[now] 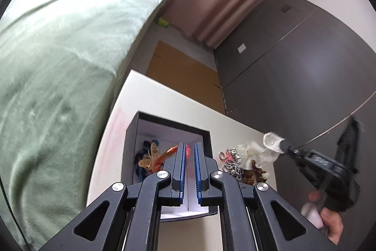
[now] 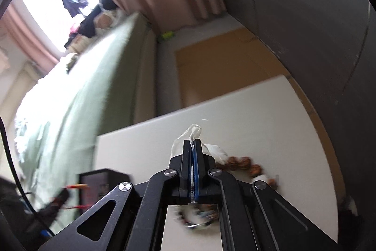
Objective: Organize jewelry
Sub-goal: 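Place the red bracelet in the box with the left tool while the right tool grasps the white cloth pouch, then lower the white cloth pouch into the box with the right tool and release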
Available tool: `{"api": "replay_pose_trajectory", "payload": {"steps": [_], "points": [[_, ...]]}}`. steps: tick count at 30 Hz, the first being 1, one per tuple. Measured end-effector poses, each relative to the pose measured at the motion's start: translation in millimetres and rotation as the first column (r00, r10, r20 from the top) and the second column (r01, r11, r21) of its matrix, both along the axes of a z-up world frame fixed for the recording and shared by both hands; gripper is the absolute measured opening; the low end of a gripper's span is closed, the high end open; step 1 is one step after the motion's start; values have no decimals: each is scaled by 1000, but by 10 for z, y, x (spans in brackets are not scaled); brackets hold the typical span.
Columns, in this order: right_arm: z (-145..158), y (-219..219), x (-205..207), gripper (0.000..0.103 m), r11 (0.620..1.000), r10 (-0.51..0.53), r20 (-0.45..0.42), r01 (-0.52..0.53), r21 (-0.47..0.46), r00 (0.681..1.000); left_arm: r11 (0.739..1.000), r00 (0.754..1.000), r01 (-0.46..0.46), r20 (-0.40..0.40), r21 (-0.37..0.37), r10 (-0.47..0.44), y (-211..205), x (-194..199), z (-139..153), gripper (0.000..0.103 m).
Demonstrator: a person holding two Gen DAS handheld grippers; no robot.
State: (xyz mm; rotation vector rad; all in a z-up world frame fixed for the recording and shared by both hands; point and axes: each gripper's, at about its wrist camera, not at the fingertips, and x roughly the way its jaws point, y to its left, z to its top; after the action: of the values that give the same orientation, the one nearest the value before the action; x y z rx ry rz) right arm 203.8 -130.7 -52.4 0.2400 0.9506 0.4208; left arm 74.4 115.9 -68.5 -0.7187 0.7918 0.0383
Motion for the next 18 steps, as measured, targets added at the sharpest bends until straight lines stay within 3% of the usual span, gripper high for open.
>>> {"api": "replay_pose_trajectory", "payload": {"steps": [1, 2, 3, 5, 11, 18], "points": [[76, 33, -61, 3, 1000, 13, 17, -13, 11, 1000, 1000, 1000, 7, -13, -7, -7, 6, 11, -8, 9], [134, 72, -102, 3, 1000, 24, 29, -25, 18, 999, 1000, 1000, 12, -24, -8, -12, 14, 32, -19, 17], [206, 112, -171, 3, 999, 42, 45, -44, 29, 998, 1000, 999, 13, -31, -10, -14, 15, 43, -26, 35], [321, 188, -285, 3, 996, 76, 69, -79, 50, 995, 1000, 1000, -12, -23, -13, 11, 49, 13, -21, 56], [533, 440, -510, 3, 979, 162, 117, -174, 102, 980, 996, 995, -93, 31, -17, 94, 253, -148, 91, 58], [437, 755, -567, 3, 951, 251, 89, -263, 162, 964, 986, 985, -163, 48, -25, 164, 447, -276, 153, 58]]}}
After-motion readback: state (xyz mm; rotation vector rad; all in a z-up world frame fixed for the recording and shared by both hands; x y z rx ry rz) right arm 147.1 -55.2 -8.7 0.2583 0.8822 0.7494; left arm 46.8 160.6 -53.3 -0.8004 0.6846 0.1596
